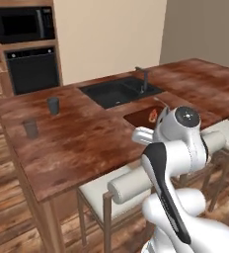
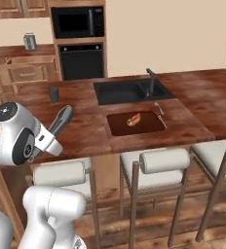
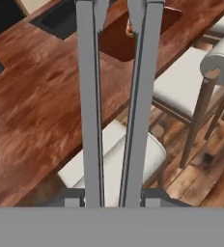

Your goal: Take the tongs from the drawer on the right and place them on the dining counter next to the tray containing the hot dog.

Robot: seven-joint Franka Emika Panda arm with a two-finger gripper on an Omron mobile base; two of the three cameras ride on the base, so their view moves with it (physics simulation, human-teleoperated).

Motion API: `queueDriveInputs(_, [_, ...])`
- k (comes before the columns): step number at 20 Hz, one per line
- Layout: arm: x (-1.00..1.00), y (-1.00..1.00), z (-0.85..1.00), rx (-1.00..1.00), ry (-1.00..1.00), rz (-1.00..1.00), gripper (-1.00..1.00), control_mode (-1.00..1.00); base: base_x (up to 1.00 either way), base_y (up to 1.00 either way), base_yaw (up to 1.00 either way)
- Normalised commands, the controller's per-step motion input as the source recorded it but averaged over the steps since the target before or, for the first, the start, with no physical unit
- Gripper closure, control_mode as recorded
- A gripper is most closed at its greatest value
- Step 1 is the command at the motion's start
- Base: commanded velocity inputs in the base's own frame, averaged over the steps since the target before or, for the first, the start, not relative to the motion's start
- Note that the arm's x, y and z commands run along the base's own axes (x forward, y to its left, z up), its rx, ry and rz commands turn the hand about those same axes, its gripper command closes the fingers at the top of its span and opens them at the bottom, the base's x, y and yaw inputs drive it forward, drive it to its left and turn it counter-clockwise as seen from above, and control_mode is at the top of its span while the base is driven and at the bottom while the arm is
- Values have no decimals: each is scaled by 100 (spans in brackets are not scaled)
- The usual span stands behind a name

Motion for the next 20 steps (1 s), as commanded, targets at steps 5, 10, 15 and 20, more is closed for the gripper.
queueDriveInputs(5, [0, 0, 0, 0, 0, 0, 100, 100, -4, -77, 34])
queueDriveInputs(10, [0, 0, 0, 0, 0, 0, 100, 100, 11, -64, 1])
queueDriveInputs(15, [0, 0, 0, 0, 0, 0, 100, 100, 82, -69, 15])
queueDriveInputs(20, [0, 0, 0, 0, 0, 0, 100, 100, 77, -40, 27])
